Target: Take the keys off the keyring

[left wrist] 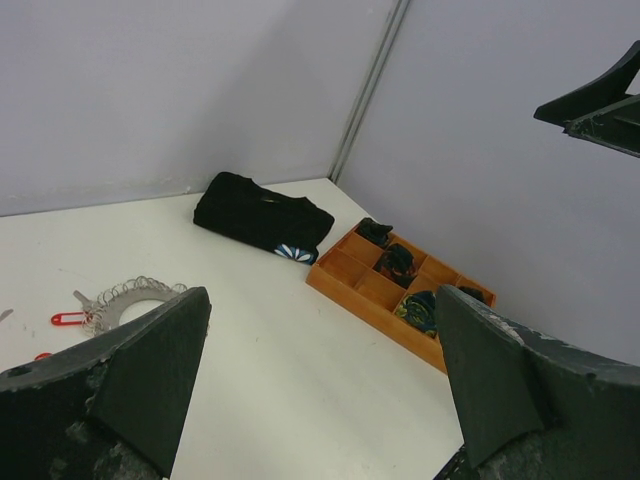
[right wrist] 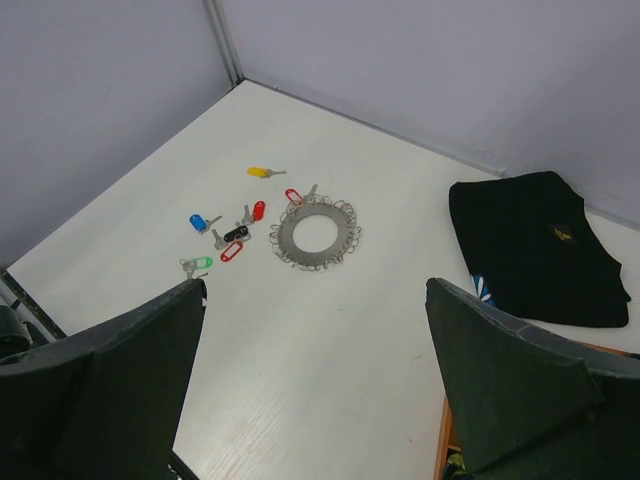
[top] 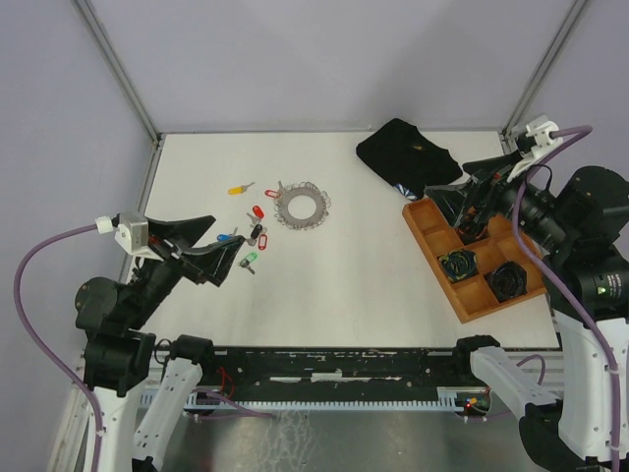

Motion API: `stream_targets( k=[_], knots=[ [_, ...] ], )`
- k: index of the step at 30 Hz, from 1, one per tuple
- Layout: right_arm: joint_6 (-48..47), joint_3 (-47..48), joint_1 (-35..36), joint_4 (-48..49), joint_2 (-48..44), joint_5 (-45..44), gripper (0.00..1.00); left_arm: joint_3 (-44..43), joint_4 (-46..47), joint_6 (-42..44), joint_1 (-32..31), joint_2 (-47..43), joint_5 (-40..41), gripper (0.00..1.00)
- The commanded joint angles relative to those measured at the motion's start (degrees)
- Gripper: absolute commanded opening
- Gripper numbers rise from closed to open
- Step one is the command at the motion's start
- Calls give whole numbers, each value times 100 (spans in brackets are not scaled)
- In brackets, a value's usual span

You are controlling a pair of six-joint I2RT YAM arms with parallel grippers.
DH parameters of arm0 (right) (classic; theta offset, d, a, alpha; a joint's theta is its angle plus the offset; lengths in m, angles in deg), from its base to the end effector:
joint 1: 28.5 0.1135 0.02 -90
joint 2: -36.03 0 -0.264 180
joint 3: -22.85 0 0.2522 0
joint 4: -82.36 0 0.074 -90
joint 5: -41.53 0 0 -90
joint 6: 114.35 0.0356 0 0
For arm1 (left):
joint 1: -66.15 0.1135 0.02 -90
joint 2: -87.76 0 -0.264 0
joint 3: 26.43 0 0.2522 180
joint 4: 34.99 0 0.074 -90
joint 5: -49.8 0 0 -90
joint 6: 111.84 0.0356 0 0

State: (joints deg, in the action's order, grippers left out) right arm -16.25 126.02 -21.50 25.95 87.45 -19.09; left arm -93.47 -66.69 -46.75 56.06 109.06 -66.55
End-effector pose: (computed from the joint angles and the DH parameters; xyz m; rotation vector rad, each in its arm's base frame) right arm 0.1132 0.0315 0.5094 -0.3787 1.6355 0.6217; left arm 0.0492 -0.0248 0.4157 0.2256 1.3807 -0.8153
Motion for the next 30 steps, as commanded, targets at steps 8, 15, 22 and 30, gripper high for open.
stream_targets(
  k=[8,15,22,30],
  knots=[
    [-130,40,-37,107,-61,-90,99,75,145,-112,15,-127,-136,99],
    [-125,33,-34,114,-71,-99,99,147,159,-96,10,-179,-108,99],
    [-193,28,-42,108,-88,-223,99,128,111,-48,14,-192,-74,99],
    [-208,108,-41,72,-97,-240,99,104,34,35,15,-199,-56,99]
  ],
)
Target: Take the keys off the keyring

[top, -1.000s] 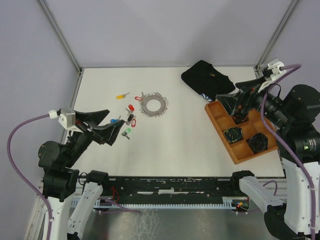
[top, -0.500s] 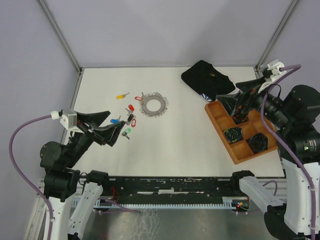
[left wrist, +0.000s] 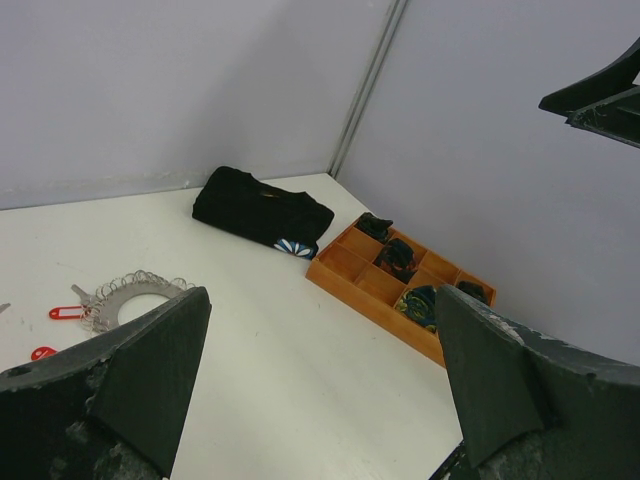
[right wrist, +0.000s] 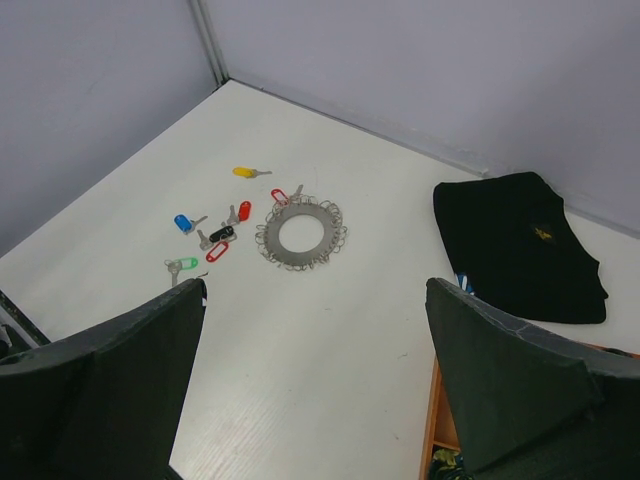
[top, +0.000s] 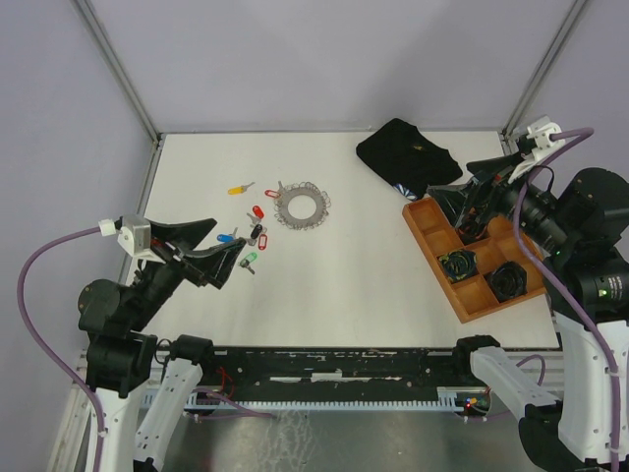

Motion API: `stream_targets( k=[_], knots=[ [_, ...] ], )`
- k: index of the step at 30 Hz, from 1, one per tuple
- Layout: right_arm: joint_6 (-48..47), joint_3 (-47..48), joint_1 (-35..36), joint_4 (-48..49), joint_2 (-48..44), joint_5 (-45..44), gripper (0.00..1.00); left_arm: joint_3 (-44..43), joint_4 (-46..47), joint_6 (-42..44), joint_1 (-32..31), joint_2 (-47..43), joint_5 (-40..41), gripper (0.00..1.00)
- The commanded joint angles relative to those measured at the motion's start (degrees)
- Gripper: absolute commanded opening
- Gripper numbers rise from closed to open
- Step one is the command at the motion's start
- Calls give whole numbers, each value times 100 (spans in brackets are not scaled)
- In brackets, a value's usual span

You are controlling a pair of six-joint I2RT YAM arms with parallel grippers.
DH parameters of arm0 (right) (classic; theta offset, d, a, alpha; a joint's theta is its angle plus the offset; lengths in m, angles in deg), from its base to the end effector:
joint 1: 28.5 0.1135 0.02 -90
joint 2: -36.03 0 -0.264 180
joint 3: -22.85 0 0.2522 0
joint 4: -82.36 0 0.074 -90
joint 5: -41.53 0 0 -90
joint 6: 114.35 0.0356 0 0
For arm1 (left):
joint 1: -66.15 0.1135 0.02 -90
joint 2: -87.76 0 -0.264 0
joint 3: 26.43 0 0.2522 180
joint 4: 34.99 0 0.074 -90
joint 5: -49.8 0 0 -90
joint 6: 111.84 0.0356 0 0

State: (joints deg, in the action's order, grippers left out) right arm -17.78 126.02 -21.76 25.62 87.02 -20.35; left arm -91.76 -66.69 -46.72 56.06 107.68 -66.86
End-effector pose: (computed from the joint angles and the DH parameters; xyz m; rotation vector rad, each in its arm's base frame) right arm 0.1108 0.0300 0.5095 -0.3794 1.6296 0.5800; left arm 0.0480 -0.0248 0.4081 0.2294 1.3866 -0.8188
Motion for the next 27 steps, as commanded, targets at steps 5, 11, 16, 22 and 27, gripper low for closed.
stream_targets(
  k=[5,11,16,22,27],
  knots=[
    [-82,185,-17,71,-34,-116,99,-82,-17,71,8,-75,-6,99],
    [-103,201,-31,62,-27,-94,99,-118,-17,88,9,-63,-11,99],
    [-146,168,-37,61,-27,-126,99,-129,-11,98,15,-41,-6,99],
    [-156,180,-43,47,-14,-132,99,-93,9,98,7,-52,0,99],
    [-158,175,-41,64,8,-176,99,-71,18,125,13,-54,2,99]
  ],
)
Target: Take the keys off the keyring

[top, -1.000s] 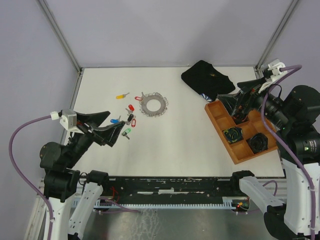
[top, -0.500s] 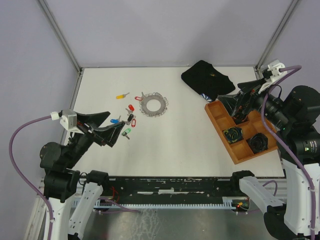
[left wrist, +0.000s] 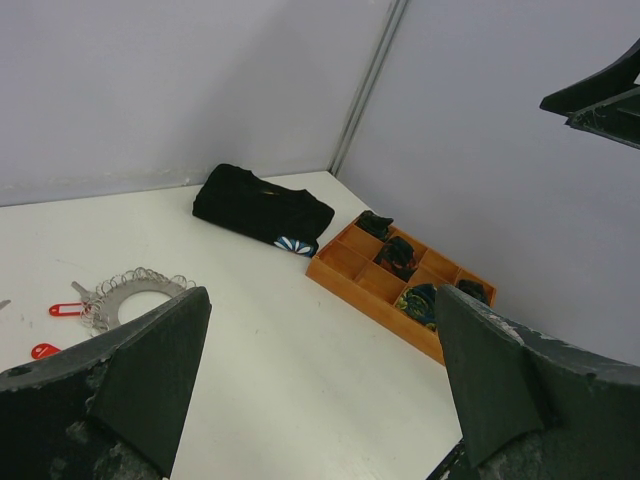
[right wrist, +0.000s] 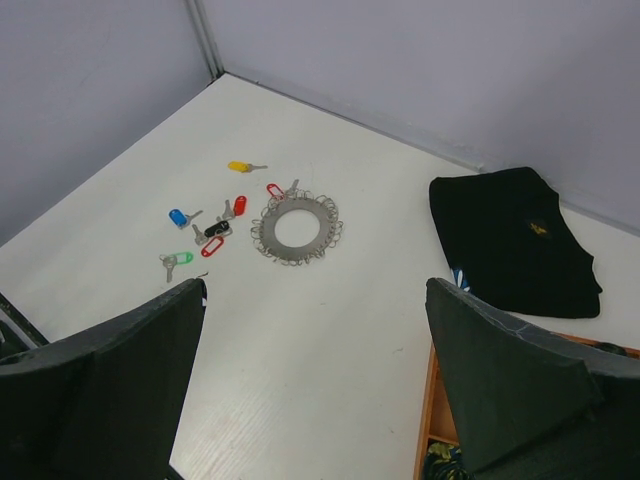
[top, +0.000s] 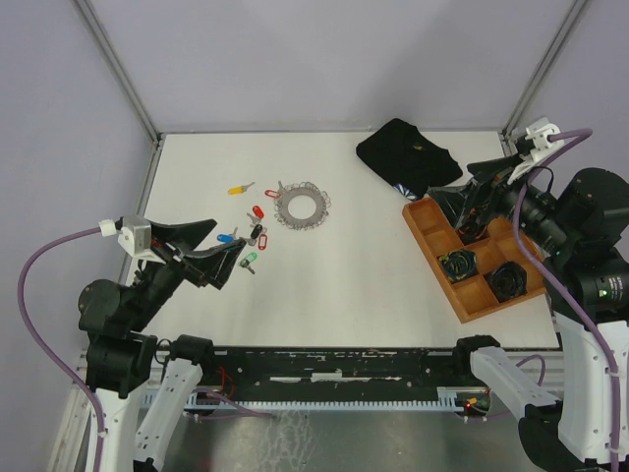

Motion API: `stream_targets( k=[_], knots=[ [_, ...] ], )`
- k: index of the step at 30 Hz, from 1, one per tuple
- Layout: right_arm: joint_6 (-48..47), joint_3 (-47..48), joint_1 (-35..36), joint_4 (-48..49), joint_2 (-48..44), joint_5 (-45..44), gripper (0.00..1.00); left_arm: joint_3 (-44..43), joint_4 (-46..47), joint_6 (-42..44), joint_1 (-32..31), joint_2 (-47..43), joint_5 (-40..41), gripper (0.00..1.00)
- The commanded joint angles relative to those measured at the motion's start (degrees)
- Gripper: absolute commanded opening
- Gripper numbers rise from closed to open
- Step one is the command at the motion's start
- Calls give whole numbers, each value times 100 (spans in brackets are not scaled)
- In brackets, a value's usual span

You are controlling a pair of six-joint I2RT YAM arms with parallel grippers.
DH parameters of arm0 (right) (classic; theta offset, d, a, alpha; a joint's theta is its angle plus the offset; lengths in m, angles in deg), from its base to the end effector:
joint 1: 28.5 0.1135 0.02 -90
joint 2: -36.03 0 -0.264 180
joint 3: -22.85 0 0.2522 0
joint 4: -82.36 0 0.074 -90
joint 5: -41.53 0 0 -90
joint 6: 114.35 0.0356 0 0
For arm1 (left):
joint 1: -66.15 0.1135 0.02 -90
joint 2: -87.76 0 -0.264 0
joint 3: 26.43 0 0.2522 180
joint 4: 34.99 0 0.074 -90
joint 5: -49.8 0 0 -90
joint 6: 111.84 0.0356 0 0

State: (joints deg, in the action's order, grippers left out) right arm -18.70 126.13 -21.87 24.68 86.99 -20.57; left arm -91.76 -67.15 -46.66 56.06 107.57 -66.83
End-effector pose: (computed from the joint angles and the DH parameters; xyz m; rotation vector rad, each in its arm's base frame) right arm 0.1102 0.0296 0.5083 -0.3857 1.6397 0.5658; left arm 0.0477 -0.0247 0.4074 0.2282 1.3924 -0.8182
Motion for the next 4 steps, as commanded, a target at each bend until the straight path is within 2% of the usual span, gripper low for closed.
stream_targets(
  k=[1,4],
  knots=[
    [-81,163,-43,155,10,-168,99,-69,64,118,11,-39,0,99],
    [-106,150,-40,151,-6,-210,99,-55,64,119,9,-43,0,99]
  ],
)
